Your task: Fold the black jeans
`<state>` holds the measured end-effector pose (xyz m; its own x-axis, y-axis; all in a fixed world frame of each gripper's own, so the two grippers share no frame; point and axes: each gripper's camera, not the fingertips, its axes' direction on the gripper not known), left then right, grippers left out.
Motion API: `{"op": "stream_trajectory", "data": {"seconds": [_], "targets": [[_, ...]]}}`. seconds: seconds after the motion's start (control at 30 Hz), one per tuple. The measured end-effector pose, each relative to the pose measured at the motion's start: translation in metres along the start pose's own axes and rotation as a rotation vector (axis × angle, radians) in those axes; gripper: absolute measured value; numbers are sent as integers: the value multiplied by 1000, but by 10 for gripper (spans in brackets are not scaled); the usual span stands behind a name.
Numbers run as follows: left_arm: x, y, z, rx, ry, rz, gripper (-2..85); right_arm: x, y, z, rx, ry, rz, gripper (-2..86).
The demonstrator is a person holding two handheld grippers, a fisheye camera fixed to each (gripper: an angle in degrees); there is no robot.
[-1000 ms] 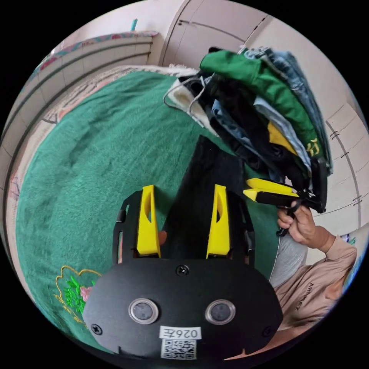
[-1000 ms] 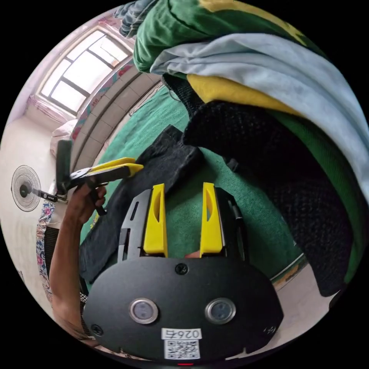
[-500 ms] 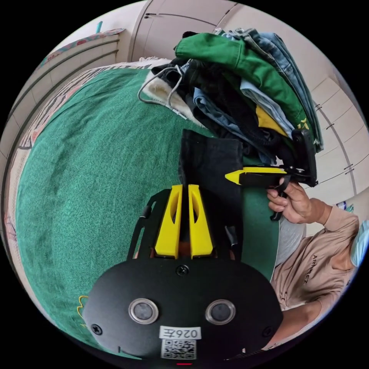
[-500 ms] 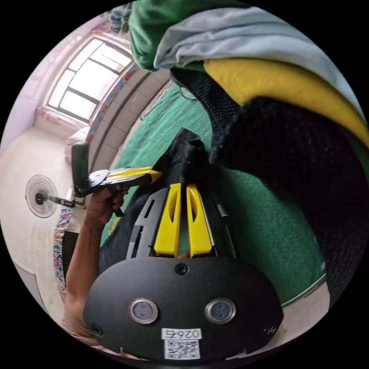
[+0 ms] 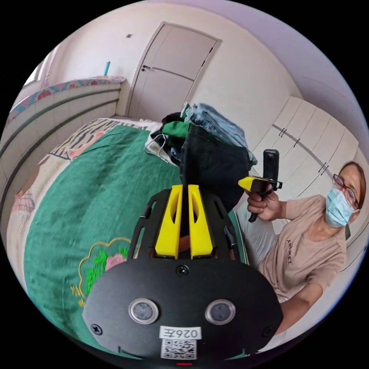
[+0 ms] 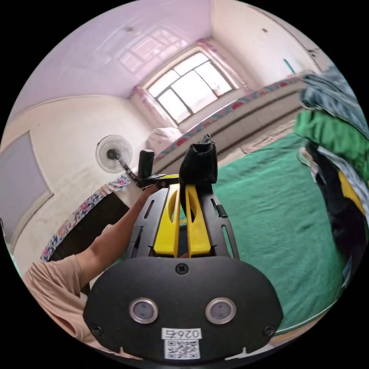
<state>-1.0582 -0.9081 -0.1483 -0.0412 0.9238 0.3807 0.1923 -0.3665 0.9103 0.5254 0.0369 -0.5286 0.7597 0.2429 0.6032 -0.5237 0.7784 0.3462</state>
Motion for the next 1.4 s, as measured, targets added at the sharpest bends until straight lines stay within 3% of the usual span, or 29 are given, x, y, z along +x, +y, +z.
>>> {"op": "stream_trajectory", "data": {"seconds": [0.17, 0.33, 0.6, 0.77, 0.93, 1.07, 1.13, 1.27, 1.4], "targets": [[17, 110, -77, 26, -101, -50, 5, -98, -4, 70, -140, -75, -259, -13], [1, 233, -101, -37, -175, -246, -5, -176, 28, 193, -442, -143, -457, 14], [-41, 351, -116, -101, -257, -587, -9, -186, 36, 303, -900, -262, -413, 51], [-29, 392, -164, 77, -278, -736, -9, -185, -12, 299, -891, -354, -345, 35], [23, 399, -187, 329, -489, -839, -10, -182, -59, 279, -806, -84, -394, -5], [38, 355, -130, 189, -529, -704, -9, -171, -66, 287, -863, 165, -425, -8], [16, 342, -81, -32, -528, -706, -8, -168, -57, 301, -948, 214, -497, -8], [0, 346, -103, 86, -398, -865, -9, -178, -77, 280, -923, 240, -484, -8], [44, 279, -105, 115, -511, -699, -6, -175, -112, 226, -785, 337, -485, 2]]}}
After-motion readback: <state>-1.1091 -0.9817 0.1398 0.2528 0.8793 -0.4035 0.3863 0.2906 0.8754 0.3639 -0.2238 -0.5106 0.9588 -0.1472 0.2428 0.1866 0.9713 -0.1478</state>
